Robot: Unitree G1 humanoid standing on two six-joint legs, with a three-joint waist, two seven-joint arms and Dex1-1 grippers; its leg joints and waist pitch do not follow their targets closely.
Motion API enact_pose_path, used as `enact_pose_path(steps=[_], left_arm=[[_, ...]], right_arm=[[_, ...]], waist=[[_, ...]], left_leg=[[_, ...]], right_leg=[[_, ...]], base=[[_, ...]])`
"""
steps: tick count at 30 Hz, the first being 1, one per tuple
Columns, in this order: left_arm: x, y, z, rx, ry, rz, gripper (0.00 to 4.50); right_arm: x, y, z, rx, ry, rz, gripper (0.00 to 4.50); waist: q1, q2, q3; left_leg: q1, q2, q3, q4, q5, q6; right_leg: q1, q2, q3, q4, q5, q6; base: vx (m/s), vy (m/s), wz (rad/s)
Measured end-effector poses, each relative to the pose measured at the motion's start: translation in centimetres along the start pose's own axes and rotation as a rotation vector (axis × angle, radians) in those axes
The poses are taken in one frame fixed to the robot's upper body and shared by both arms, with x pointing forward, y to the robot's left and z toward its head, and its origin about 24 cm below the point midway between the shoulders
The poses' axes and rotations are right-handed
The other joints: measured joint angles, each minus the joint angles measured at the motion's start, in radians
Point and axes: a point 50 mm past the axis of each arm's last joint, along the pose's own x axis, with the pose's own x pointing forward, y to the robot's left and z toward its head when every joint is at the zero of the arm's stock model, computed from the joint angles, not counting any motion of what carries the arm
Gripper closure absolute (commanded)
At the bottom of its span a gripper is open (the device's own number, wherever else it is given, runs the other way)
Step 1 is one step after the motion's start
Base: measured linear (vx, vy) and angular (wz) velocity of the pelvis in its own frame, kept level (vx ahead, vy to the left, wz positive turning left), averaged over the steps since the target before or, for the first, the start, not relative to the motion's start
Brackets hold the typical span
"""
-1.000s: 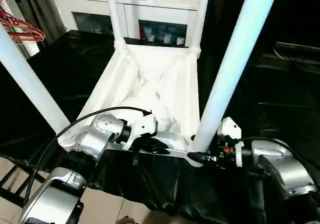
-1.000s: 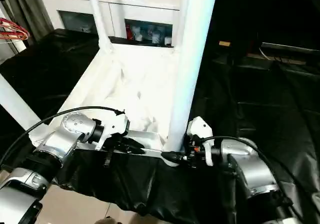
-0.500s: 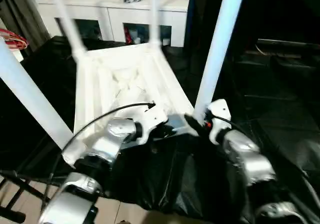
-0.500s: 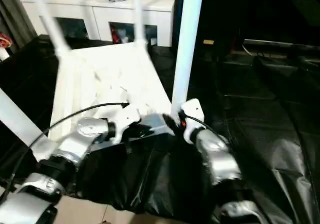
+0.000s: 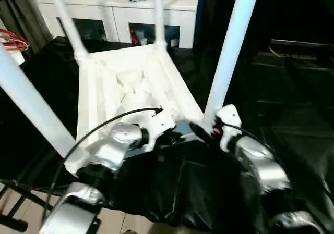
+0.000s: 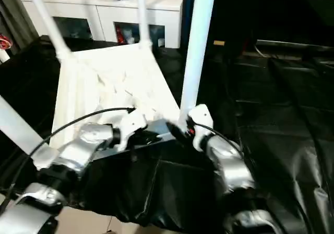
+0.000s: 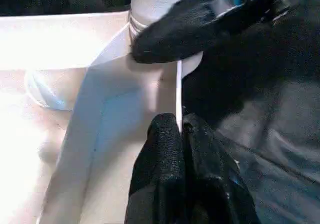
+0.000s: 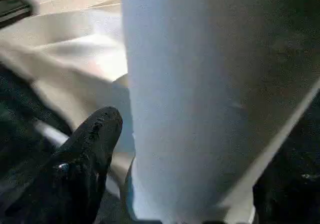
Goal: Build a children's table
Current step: Rotate leg to tighten
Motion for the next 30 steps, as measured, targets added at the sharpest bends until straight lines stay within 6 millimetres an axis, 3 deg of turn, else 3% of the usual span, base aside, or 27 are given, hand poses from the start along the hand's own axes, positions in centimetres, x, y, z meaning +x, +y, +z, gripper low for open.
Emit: enact_pose_path(steps=[12,17,18,21,23,30], left_arm=[[-1.7,-0.6,-0.4,0.069,0.015,-0.222,4.50],[-2.0,-0.7,-0.4,0.076,0.026,-0.263,4.50],[-2.0,-0.7,-0.4,0.076,0.027,-0.267,4.50],[-2.1,-0.7,-0.4,0.075,0.029,-0.283,4.50],[-2.1,-0.7,-0.5,0.073,0.026,-0.287,4.50],[-2.1,-0.7,-0.5,0.080,0.029,-0.299,4.50]], right_arm=[[-4.5,0.7,0.2,-0.055,0.125,0.410,0.81],[-4.8,0.9,0.3,-0.042,0.146,0.455,0.81],[-4.9,0.9,0.3,-0.037,0.146,0.460,1.05],[-5.0,1.0,0.4,-0.030,0.155,0.465,1.05],[-5.0,1.0,0.4,-0.025,0.159,0.470,1.36],[-5.1,1.1,0.4,-0.020,0.164,0.474,1.80]], waist=[[0.040,-0.001,0.002],[0.041,-0.001,0.002],[0.041,-0.001,0.002],[0.042,-0.001,0.002],[0.044,-0.001,0.002],[0.049,-0.001,0.002]], left_leg=[[0.000,0.001,0.000,0.002,0.000,0.000],[0.000,0.001,0.000,0.003,0.000,0.000],[0.000,0.001,0.000,0.003,0.000,0.000],[0.000,0.001,0.000,0.003,0.000,0.000],[0.000,0.001,0.000,0.003,0.000,0.000],[0.000,0.001,0.000,0.003,0.000,0.000]], right_leg=[[0.000,0.000,0.000,-0.001,0.000,0.001],[0.000,0.000,0.000,0.000,0.000,0.001],[0.000,0.000,0.000,0.000,0.000,0.001],[0.000,0.000,-0.001,0.000,0.000,0.001],[0.000,0.000,-0.001,0.000,0.000,0.001],[0.000,0.000,-0.001,0.000,0.000,0.001]], base=[[0.000,0.000,0.00],[0.000,0.000,0.00],[0.000,0.000,0.00],[0.000,0.000,0.00],[0.000,0.000,0.00],[0.000,0.000,0.00]])
